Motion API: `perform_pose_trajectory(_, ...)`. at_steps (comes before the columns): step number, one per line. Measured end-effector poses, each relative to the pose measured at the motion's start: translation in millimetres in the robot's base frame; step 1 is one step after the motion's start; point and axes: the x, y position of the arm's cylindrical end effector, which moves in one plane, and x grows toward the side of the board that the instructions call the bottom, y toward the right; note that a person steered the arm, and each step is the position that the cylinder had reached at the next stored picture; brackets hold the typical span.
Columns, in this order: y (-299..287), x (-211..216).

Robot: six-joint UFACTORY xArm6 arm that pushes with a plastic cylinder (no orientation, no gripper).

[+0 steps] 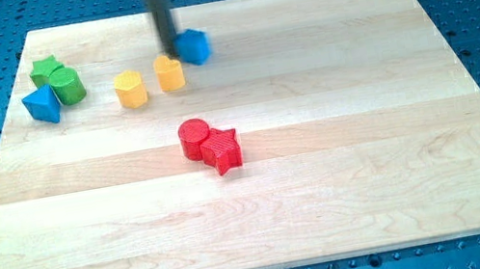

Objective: Place your arm at the left of the hexagon

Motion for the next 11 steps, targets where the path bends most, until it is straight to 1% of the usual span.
perform_pose_trajectory(1, 124, 16)
perform_pose_trajectory(2, 120, 8)
perform_pose_trajectory(3, 70, -30)
perform_pose_trajectory(4, -28, -25)
perform_pose_trajectory(6, -62, 17)
perform_pose_trajectory(7, -86, 17)
perform_pose_trajectory(8, -112, 45)
perform_pose_trajectory(9, -153, 81)
perform_pose_trajectory(10, -174, 124)
perform_pose_trajectory(11, -247, 137)
